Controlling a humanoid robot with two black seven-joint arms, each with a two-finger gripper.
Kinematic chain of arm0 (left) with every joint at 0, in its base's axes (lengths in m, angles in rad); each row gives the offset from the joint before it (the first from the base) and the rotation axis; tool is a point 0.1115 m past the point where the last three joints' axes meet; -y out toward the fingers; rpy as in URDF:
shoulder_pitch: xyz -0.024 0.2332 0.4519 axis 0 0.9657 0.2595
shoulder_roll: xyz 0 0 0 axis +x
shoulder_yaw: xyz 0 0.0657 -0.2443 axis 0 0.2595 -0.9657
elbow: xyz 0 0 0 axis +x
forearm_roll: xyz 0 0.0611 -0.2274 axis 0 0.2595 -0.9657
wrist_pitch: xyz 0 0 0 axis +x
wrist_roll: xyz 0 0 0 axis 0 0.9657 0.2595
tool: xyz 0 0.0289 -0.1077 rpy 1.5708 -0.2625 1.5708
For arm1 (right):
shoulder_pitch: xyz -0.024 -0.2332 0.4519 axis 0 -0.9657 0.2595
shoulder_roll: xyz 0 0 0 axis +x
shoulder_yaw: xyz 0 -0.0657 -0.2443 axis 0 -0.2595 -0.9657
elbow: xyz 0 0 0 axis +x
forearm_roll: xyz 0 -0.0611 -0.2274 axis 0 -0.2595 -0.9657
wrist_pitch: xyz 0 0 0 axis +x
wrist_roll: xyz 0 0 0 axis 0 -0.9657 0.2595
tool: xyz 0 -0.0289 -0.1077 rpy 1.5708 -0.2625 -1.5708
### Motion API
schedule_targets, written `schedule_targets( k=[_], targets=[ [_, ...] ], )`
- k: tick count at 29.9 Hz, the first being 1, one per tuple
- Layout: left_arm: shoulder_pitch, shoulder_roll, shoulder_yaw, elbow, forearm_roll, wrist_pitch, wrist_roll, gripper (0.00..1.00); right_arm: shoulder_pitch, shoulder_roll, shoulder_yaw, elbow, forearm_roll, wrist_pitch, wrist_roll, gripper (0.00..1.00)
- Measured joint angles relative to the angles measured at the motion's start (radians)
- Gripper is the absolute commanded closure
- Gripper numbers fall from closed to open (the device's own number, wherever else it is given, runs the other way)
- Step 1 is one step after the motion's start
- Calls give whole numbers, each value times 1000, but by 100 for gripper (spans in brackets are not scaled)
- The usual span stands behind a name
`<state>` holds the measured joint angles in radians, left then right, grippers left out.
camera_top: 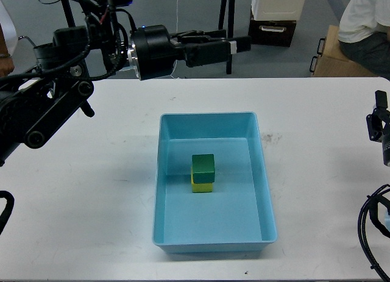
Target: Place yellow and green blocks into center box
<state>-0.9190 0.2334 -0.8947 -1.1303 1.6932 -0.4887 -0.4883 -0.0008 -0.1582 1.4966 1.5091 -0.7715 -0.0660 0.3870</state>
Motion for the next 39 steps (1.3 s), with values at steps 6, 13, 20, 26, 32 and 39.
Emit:
schedule_targets(
  k=[6,13,20,26,32,39],
  targets=[
    [136,-25,-166,-48,-218,0,0,1,31,5,-21,6,258,114,-50,1],
    [354,-18,-197,-125,-681,82,116,0,31,7,-7,8,477,207,-60,1],
    [579,-20,-252,-200,-1206,220,330,0,10,30,-4,13,688,236,-71,1],
    [770,-29,-326,-296,-1541,230,351,0,-41,138,44,20,763,246,-146,1],
    [909,-56,-347,-384,-1745,231,352,0,-141,158,46,36,870,337,-249,1],
    [1015,-124,-352,-480,-1853,250,357,0,-188,158,52,37,971,373,-267,1]
  ],
)
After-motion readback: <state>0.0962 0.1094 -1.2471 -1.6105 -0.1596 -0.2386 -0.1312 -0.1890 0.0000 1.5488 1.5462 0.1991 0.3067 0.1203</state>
